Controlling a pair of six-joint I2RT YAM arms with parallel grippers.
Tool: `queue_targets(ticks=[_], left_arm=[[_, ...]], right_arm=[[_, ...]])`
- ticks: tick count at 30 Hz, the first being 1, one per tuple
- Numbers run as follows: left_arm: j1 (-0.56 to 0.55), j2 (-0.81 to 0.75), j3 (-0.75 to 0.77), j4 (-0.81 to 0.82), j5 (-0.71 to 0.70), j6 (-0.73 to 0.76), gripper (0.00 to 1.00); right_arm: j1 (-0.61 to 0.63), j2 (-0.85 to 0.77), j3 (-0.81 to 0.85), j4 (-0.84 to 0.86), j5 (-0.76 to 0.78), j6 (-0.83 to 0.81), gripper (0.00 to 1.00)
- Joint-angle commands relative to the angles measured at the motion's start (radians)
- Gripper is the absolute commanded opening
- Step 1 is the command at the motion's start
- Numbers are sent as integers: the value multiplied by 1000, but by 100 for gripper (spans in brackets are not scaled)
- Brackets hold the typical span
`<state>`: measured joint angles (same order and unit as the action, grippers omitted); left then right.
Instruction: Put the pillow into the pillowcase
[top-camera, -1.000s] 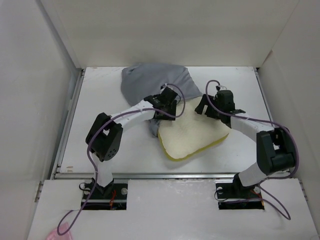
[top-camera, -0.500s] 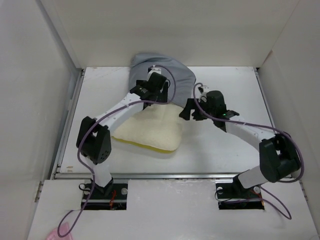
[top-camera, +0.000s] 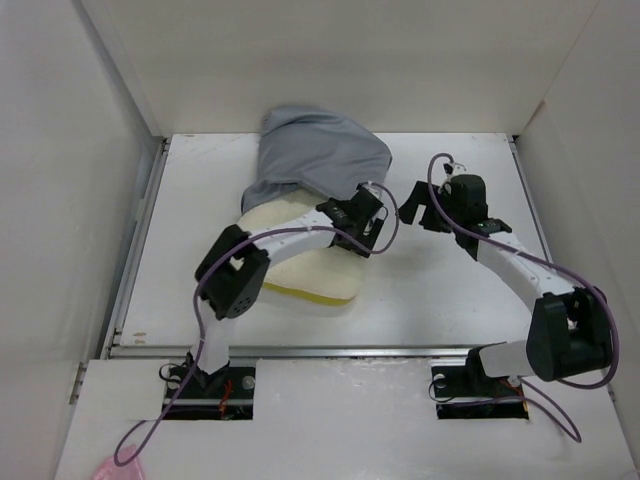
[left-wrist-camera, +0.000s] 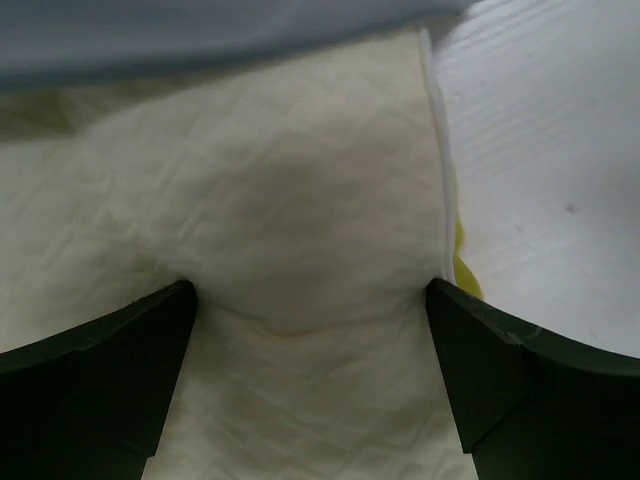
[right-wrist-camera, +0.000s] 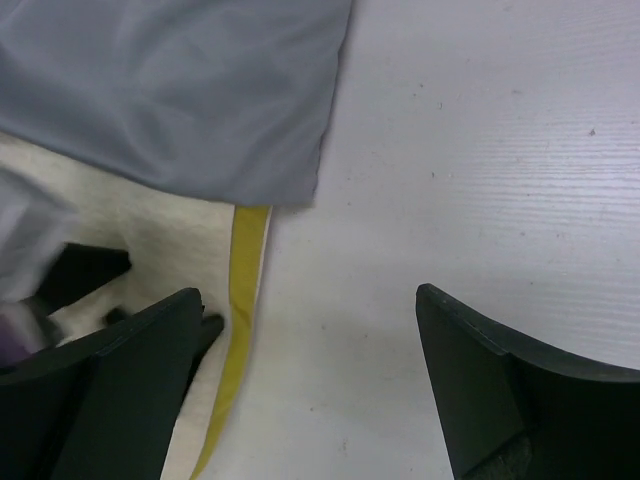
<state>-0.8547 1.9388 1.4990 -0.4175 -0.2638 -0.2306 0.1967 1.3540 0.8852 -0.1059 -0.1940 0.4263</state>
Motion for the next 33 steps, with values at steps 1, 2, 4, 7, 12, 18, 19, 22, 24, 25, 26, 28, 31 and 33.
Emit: queue_targets(ticks=[1,2,4,7,12,18,19,22,24,25,26,28,31,33], left_arm=[[8,130,102,-101,-70,-45,100],[8,152,113,-115,-83,-58,100],[26,183,113,-115,-80,-58,97],[57,204,133,-115,-101,-98,0],[57,31,124,-57,-160,-86,0],[57,-69,156,-13,-134,-41,0],[57,-69,170,-14,-134,-32,0],[57,-60,207,-37,-158,-32,0],[57,-60,217,-47,-158,-32,0],[57,-60,218,-47,-169,-32,0],[57,-60,218,-47,-169,-32,0],[57,-60,227,-47,-190,-32,0],[57,-60,259,-47,-222,-32,0],[77,-28,280,-47,-236,-32,0]], right_arm=[[-3,16,-9,9,-5,0,93],[-3,16,-9,9,-5,0,93],[-3,45,-19,40,-5,-9,93],[7,80,-19,87,-19,-18,93],[70,209,41,146,33,-67,93],[135,374,179,256,61,-87,93],[135,396,199,268,61,-87,93],[145,491,297,291,87,-74,93],[145,531,375,291,87,-64,90],[145,560,389,317,87,-52,85],[145,571,399,337,87,-43,76],[145,582,419,359,71,-31,32],[145,538,361,368,47,-41,0],[155,449,295,387,25,-53,0]])
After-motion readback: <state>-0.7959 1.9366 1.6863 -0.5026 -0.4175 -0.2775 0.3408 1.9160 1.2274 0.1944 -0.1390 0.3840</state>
